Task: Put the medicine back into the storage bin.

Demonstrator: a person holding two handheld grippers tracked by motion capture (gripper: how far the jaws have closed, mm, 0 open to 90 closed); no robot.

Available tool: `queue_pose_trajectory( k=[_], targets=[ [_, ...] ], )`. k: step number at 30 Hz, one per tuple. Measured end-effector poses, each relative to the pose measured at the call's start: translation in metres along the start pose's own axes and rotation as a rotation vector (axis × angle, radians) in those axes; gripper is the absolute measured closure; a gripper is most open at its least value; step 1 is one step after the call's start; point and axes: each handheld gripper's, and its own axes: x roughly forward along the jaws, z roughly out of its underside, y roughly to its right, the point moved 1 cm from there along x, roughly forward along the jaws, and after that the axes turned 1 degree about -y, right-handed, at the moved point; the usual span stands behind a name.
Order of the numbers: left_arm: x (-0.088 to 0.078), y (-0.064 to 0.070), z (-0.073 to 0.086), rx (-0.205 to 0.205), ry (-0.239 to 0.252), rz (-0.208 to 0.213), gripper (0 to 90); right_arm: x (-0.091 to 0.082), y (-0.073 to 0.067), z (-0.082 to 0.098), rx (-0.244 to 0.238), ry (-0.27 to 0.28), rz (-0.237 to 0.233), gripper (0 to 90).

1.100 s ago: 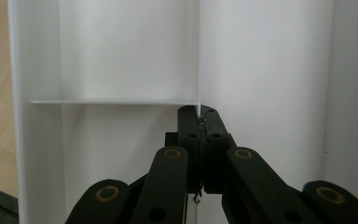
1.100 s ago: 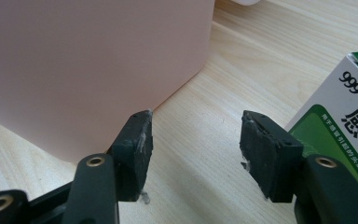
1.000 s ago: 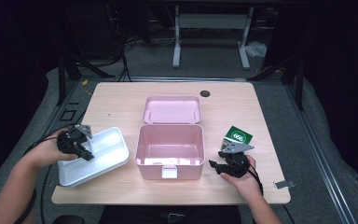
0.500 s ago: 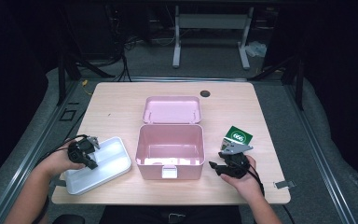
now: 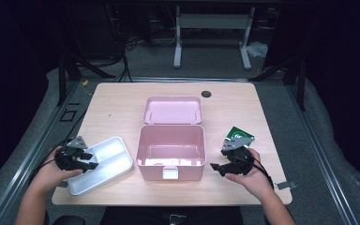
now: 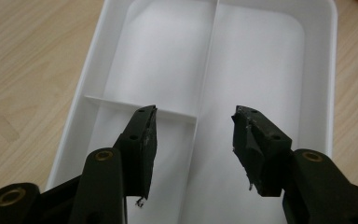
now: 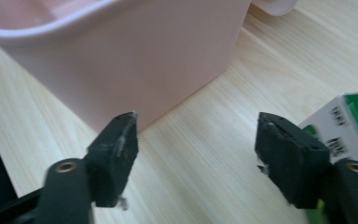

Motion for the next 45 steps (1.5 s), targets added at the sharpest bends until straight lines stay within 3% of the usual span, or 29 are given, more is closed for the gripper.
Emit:
queue_pose_trajectory(
  k=[1,2,3,4,5,6,7,8,9,12,13,14,16,19,21,24,27,28,30,35,38,45],
  targets=[
    [0.000,0.000,0.000,0.000,0.000,0.000,50.1,0.000,0.000,0.000,0.000,0.000,0.000,27.6],
    [0.002,0.001,0.001,-0.018,-0.005,0.023,50.1,-0.003,0.001,-0.004,-0.040,-0.028,0.008,25.3],
    [0.005,0.005,0.002,0.000,-0.013,0.016,50.4,-0.009,0.005,-0.014,-0.108,-0.080,0.012,20.7],
    [0.005,0.005,0.002,0.000,-0.013,0.016,50.4,-0.009,0.005,-0.014,-0.108,-0.080,0.012,20.7],
    [0.007,0.007,0.002,0.003,-0.014,0.025,50.4,-0.011,0.009,-0.019,-0.144,-0.106,0.019,17.9],
    [0.010,0.009,0.002,0.013,0.008,0.035,50.1,-0.015,0.017,-0.030,-0.203,-0.179,0.035,13.9],
    [0.010,0.009,0.002,0.013,0.008,0.035,49.7,-0.015,0.017,-0.030,-0.203,-0.179,0.035,13.9],
    [0.011,0.009,0.002,0.005,0.024,0.040,48.9,-0.016,0.029,-0.040,-0.239,-0.251,0.058,11.6],
    [0.011,0.009,0.002,-0.006,0.028,0.041,47.9,-0.016,0.036,-0.045,-0.244,-0.280,0.065,9.3],
    [0.008,0.008,0.002,-0.077,0.089,0.052,46.0,-0.012,0.058,-0.057,-0.203,-0.373,0.069,5.2],
    [0.008,0.008,0.002,-0.077,0.089,0.052,45.6,-0.009,0.065,-0.060,-0.186,-0.399,0.071,3.9],
    [0.006,0.006,0.002,-0.124,0.136,0.061,44.6,-0.006,0.073,-0.062,-0.172,-0.429,0.074,3.1],
    [0.003,0.002,0.003,-0.170,0.176,0.076,42.3,0.000,0.086,-0.066,-0.152,-0.474,0.081,2.6],
    [0.001,-0.001,0.006,-0.196,0.212,0.096,41.7,0.009,0.098,-0.068,-0.124,-0.538,0.059,1.3],
    [0.001,-0.002,0.007,-0.204,0.213,0.094,40.0,0.013,0.102,-0.068,-0.121,-0.557,0.050,1.3],
    [0.002,-0.005,0.011,-0.231,0.215,0.088,38.8,0.023,0.112,-0.064,-0.116,-0.630,0.036,1.8],
    [0.002,-0.006,0.013,-0.230,0.205,0.087,38.6,0.026,0.116,-0.061,-0.097,-0.646,0.022,4.4],
    [0.002,-0.005,0.014,-0.222,0.203,0.083,38.6,0.027,0.119,-0.059,-0.070,-0.646,0.007,6.5],
    [0.002,-0.005,0.014,-0.219,0.202,0.085,38.6,0.028,0.121,-0.059,-0.076,-0.652,0.016,7.3],
    [0.004,-0.002,0.013,-0.204,0.184,0.096,38.6,0.031,0.125,-0.055,-0.041,-0.672,-0.007,13.3],
    [0.006,-0.001,0.012,-0.186,0.175,0.093,38.4,0.030,0.127,-0.055,-0.039,-0.673,-0.033,14.2],
    [0.005,-0.001,0.011,-0.192,0.181,0.096,38.1,0.031,0.125,-0.057,-0.042,-0.691,-0.017,15.0]
  ],
)
